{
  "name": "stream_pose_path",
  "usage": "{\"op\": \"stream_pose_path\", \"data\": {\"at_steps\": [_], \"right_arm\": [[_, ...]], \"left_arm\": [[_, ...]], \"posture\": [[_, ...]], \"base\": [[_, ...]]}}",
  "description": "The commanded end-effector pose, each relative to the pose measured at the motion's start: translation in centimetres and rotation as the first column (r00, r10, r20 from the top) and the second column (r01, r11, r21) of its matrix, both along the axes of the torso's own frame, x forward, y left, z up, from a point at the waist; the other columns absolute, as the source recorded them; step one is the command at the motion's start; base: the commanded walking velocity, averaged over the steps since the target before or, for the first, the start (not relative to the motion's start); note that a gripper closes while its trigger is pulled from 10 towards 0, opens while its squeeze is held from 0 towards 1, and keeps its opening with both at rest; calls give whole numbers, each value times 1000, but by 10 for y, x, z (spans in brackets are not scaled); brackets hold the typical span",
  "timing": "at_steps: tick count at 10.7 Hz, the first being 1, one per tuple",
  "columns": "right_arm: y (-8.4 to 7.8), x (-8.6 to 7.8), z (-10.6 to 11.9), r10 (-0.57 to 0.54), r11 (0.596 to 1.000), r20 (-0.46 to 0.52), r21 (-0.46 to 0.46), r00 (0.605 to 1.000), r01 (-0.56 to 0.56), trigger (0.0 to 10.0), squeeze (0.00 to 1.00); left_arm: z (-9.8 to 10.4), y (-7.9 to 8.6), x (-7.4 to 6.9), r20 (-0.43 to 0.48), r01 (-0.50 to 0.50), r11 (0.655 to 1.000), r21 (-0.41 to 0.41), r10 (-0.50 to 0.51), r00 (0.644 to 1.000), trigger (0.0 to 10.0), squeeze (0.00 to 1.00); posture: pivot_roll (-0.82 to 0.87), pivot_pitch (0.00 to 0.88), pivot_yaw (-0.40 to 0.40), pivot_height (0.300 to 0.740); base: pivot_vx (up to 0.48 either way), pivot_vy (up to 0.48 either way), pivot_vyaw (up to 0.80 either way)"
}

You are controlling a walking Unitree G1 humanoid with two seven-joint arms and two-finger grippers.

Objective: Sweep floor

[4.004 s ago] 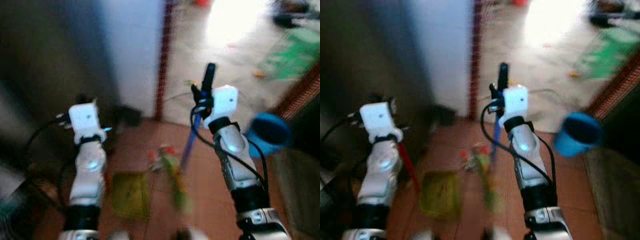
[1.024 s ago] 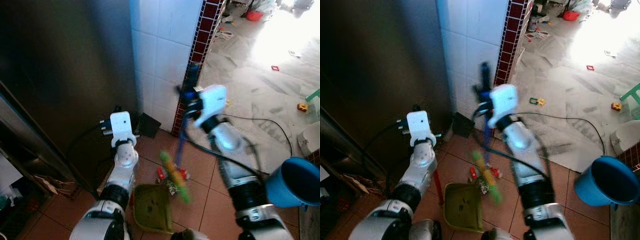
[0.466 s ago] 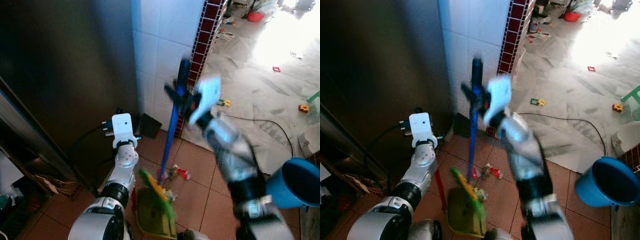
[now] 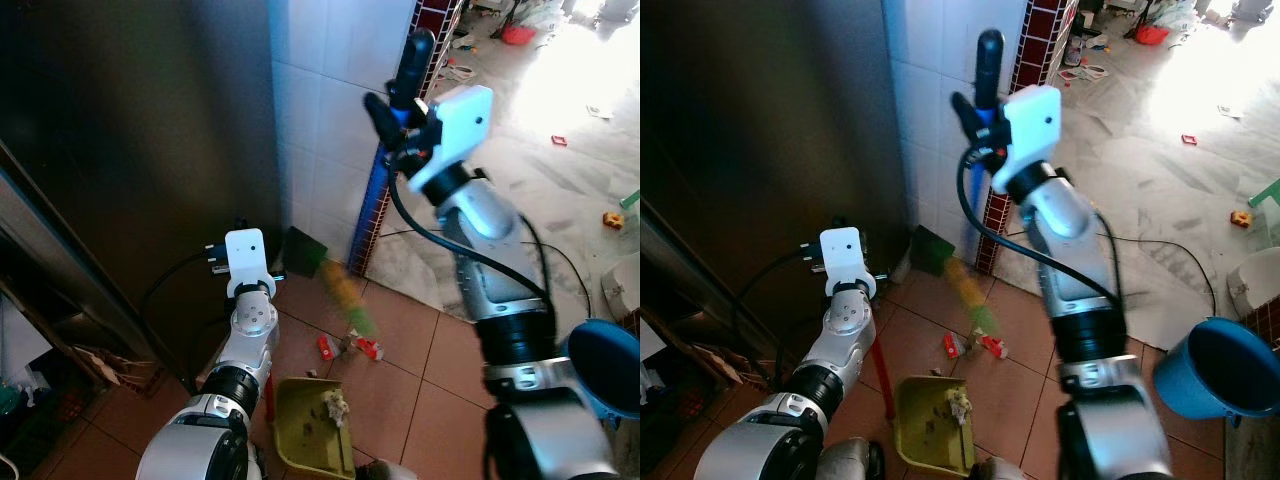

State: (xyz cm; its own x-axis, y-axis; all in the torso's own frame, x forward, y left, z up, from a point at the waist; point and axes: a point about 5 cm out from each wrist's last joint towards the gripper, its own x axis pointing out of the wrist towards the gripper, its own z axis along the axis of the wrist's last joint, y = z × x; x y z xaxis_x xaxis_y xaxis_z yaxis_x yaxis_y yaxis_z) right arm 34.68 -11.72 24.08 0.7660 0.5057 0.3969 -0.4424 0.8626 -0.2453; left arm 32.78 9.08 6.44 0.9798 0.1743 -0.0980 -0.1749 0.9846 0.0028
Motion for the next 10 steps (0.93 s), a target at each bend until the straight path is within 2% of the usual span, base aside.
{"op": "stream_pose_path", "data": {"at_steps": [1, 3, 4, 6, 7, 8, 10], "right_arm": [[-1, -2, -5, -6, 1000, 19, -23, 1000, 6, 10000, 0], [-5, -5, -28, -59, 993, -19, -106, 998, 56, 10000, 0], [-5, -7, -36, -71, 991, -47, -118, 996, 65, 10000, 0], [2, -8, -53, -66, 989, -145, -144, 987, 45, 10000, 0], [6, -8, -65, -73, 980, -199, -198, 977, 33, 10000, 0], [11, -8, -72, -49, 979, -263, -202, 963, -6, 10000, 0], [16, -10, -81, -13, 991, -391, -125, 920, -40, 10000, 0]], "left_arm": [[4, -9, 3, 9, 48, 999, -27, -47, 999, 10000, 0], [4, -17, 2, 11, 116, 991, -61, -115, 993, 10000, 0], [4, -17, 2, 12, 117, 991, -60, -116, 993, 10000, 0], [4, -17, 2, 16, 130, 989, -68, -129, 992, 10000, 0], [5, -19, 2, 24, 149, 987, -63, -148, 989, 10000, 0], [6, -20, 2, 28, 154, 987, -54, -153, 988, 10000, 0], [6, -18, 2, 32, 143, 989, -25, -143, 989, 10000, 0]], "posture": [[-46, 40, -41, 740], [-50, 45, -42, 740], [-50, 45, -41, 740], [-52, 50, -40, 740], [-52, 50, -38, 740], [-50, 51, -42, 740], [-46, 52, -43, 740]], "base": [[0, 0, 0], [0, 0, 0], [0, 0, 0], [0, 0, 0], [0, 0, 0], [0, 0, 0], [0, 0, 0]]}}
